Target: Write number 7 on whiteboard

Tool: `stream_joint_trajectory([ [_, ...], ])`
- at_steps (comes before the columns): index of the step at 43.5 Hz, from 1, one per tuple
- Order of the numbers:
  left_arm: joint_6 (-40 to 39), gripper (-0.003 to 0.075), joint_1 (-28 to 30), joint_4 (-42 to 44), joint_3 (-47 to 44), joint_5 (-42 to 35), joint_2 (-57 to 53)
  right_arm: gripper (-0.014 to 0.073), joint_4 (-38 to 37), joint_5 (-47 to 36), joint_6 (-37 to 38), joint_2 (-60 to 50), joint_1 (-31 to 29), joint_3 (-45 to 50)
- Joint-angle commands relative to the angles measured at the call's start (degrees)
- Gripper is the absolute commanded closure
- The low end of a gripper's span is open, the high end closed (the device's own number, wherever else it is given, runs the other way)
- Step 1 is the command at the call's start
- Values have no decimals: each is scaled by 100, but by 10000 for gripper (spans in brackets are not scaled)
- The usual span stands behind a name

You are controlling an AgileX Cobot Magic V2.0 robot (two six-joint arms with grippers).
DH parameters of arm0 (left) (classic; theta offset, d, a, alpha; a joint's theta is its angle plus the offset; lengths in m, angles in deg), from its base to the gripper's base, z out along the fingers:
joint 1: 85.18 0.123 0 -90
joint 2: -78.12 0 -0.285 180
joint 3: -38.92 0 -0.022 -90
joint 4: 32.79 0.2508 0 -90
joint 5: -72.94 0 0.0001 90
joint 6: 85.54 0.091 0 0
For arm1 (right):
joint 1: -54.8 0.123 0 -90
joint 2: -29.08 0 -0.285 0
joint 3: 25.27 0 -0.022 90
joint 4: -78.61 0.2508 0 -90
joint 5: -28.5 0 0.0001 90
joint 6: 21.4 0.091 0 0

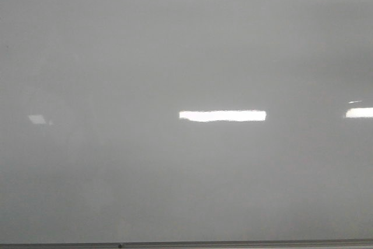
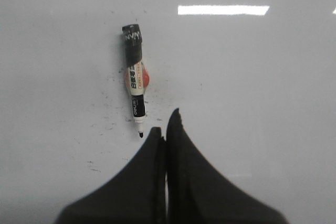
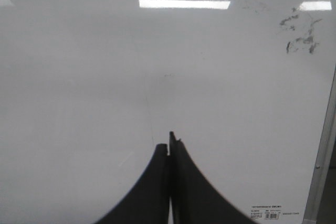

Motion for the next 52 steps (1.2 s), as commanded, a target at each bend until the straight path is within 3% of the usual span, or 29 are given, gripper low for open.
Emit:
stream_joint_trajectory([
  [1, -9, 741, -7, -42, 170, -389, 257, 659, -29, -387, -226, 174, 24, -144],
  [5, -9, 738, -7, -42, 170, -389, 517, 641, -29, -381, -326, 250, 209, -144],
  [8, -9, 709, -7, -17, 170, -377, 705, 574, -29, -352, -417, 311, 383, -144],
  [12, -9, 582, -7, -8, 170, -369, 942, 394, -29, -330, -417, 402, 518, -144],
  [17, -9, 337, -7, 67, 203, -364, 1239, 120, -29, -353, -417, 510, 558, -144],
  [18, -9, 277, -7, 118, 211, -355, 1323, 81, -29, -358, -417, 523, 558, -144],
  [23, -19, 146, -7, 188, 396, -214, 1698, -24, -29, -433, -417, 579, 558, -144],
  [37, -64, 143, 413, 77, 1079, -203, 2992, -20, -29, -482, -417, 639, 558, -144],
  [46, -64, 149, 460, 68, 1225, -761, 3569, -20, -29, -482, -417, 639, 558, -144],
  [52, -64, 203, 460, 68, 1225, -1190, 3792, -20, -29, -482, -417, 639, 558, -144],
])
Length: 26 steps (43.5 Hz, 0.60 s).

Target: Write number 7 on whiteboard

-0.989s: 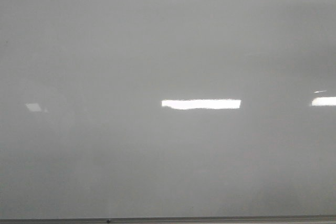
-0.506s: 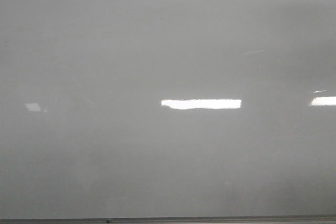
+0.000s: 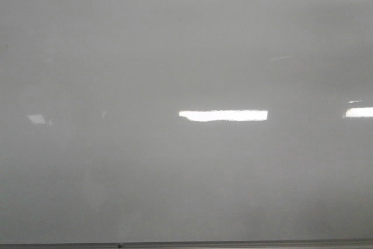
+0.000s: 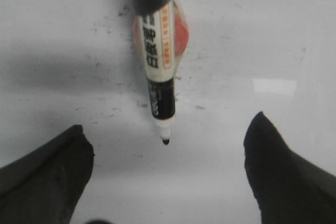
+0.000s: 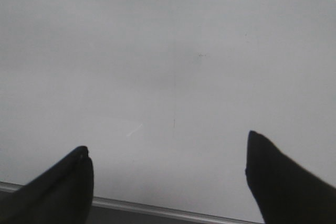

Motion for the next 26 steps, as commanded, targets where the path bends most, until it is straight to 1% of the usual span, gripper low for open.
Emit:
stream_joint_trajectory([
  [1, -63, 215, -4, -44, 186, -674, 17, -20, -29, -427, -52, 42, -3, -159],
  [8, -63, 296, -4, -44, 186, -967, 241, -20, -29, -427, -52, 42, -3, -154],
  [21, -63, 386, -4, -44, 186, -1368, 575, -20, -29, -427, -52, 42, -3, -154],
  [24, -63, 417, -4, -44, 186, -1381, 643, -20, -29, -427, -52, 42, -3, -154],
  [26, -63, 454, -4, -44, 186, -1390, 666, -20, -29, -427, -52, 42, -3, -154],
])
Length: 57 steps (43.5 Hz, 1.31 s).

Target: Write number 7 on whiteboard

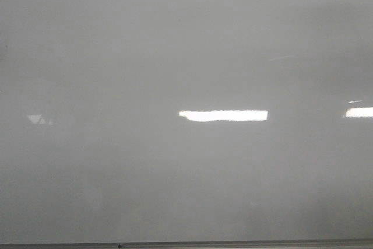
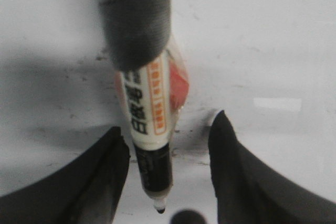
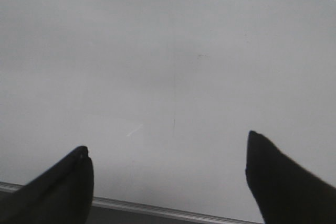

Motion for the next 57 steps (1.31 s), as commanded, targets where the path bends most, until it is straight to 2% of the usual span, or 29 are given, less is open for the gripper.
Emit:
stream_joint_trajectory([
  [1, -63, 466, -4, -44, 182, -395, -80, -20, -29, -427, -40, 42, -3, -154],
  [9, -41, 621, -4, 82, 182, -406, -70, -20, -29, -433, -40, 42, -3, -154],
  [19, -41, 741, -4, 149, 198, -53, -380, -20, -29, -434, -40, 32, -3, -160],
  [25, 44, 741, -46, 159, 328, 539, -797, -20, -29, -349, -40, 32, -3, -205],
  [37, 1554, 741, -810, 96, 1084, 2740, -1407, -20, -29, 635, 21, 32, -8, -764],
  [42, 2415, 741, -1241, -407, 1451, 3689, -1395, -20, -29, 868, 21, 32, -8, -952],
  [51, 4173, 741, -2020, -1852, 1847, 4566, -1373, -20, -18, 1126, 21, 80, -8, -1130],
  [57, 4466, 741, -2762, -1906, 1900, 4665, -1264, -20, 86, 1341, -17, 279, -8, -1132],
])
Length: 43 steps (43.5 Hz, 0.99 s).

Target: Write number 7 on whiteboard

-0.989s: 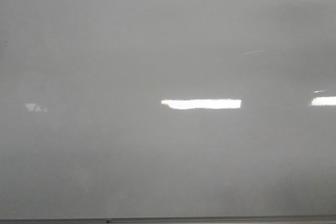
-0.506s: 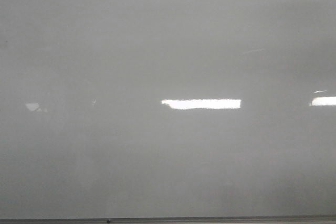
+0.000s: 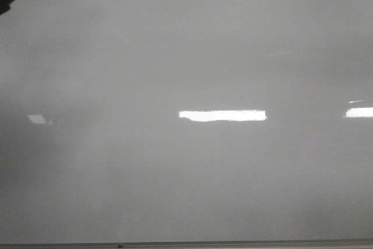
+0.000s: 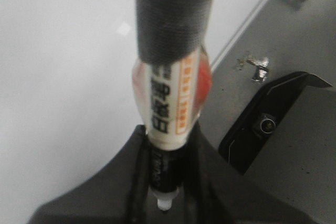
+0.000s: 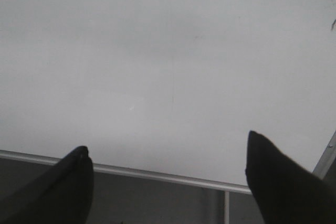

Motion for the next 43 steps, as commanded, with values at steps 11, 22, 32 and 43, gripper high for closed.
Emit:
stream_joint_trajectory([
  [11, 646, 741, -1570, -200, 212, -124, 219, -20, 1632, 43, -1925, 680, 134, -201],
  [22, 744, 741, -2235, -200, 212, -151, 319, -20, 3194, 394, -4269, 1107, 1005, -276],
  [32, 752, 741, -2699, -200, 212, -221, 364, -20, 3274, 686, -4736, 1711, 1952, -913],
  [43, 752, 741, -2813, -200, 212, -296, 414, -20, 3274, 433, -4791, 2544, 3023, -1478],
])
